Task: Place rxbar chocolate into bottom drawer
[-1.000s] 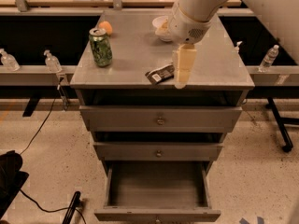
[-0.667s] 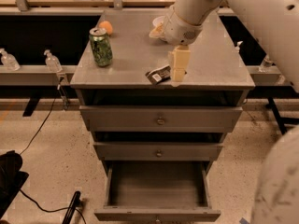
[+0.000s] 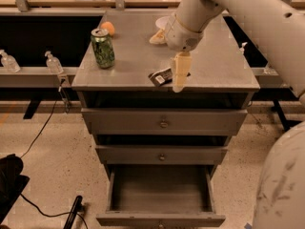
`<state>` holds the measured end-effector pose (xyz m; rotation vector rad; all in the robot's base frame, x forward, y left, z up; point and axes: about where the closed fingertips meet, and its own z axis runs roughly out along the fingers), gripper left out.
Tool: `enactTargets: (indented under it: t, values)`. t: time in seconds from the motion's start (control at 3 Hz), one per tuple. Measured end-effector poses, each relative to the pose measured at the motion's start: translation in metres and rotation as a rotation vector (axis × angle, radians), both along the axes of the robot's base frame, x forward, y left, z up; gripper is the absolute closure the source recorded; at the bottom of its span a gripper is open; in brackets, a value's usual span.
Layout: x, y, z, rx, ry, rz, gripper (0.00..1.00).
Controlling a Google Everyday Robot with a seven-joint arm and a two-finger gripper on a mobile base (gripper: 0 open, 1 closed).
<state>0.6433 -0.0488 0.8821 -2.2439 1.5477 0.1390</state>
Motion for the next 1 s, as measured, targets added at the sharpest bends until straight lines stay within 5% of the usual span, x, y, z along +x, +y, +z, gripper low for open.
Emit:
enactTargets:
  t: [0.33, 0.67, 1.0]
  values:
    - [0.004, 0.003, -0.028, 0.049, 0.029, 0.030, 0.02]
    - [0.004, 0.005, -0.041, 0.069, 0.046, 0.050, 0.19]
    - [0.005, 0.005, -0.052, 0.015, 0.066, 0.048, 0.29]
